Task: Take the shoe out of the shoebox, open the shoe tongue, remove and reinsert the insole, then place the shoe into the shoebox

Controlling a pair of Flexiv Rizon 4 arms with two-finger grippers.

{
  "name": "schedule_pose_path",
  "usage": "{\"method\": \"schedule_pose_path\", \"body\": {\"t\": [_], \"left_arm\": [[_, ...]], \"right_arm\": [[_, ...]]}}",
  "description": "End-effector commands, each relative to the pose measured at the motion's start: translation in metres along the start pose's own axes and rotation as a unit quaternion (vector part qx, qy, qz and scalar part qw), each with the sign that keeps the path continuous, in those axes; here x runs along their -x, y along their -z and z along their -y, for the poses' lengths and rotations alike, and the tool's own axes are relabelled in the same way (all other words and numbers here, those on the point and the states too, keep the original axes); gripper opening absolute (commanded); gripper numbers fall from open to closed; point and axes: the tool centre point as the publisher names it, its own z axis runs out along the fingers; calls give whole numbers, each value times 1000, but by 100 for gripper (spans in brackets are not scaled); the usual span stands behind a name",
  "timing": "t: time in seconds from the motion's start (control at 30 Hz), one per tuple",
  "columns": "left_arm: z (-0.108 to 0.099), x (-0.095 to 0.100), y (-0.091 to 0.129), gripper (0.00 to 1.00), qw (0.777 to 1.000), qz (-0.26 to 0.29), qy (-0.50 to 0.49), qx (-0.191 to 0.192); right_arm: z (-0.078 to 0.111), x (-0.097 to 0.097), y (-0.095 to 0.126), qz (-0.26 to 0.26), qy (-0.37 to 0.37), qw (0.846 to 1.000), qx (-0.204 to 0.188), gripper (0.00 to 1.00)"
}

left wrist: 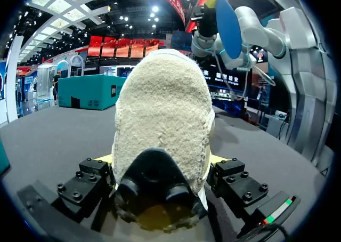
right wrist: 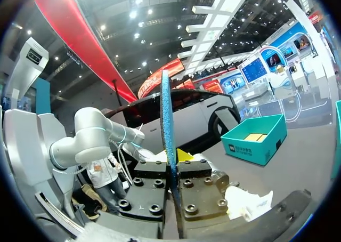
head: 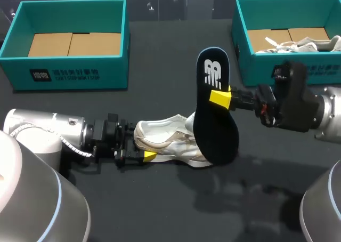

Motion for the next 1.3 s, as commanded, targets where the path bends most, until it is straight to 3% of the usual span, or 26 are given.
{"method": "schedule_pose_path", "body": {"t": [0.03,0.7,0.77,0.8,0.83,1.07,1.3], "left_arm": [[-4,-3,0,0,1000,1,0,0],[-4,-3,0,2,1000,1,0,0],[0,-2,1,38,1000,-2,0,-3],[2,-1,2,64,1000,-2,1,-4],[3,0,3,100,1000,-1,1,-4],[10,2,14,100,1000,7,7,18],[13,3,28,100,995,-13,1,97]], "right_arm": [[2,-13,16,33,-1,999,8,0],[10,-17,27,51,-11,999,9,0],[10,-17,27,51,-11,999,9,0],[10,-17,27,51,-11,999,9,0],[10,-17,27,51,-11,999,9,0],[10,-17,27,51,-11,999,9,0],[10,-17,27,51,-11,999,9,0]]}}
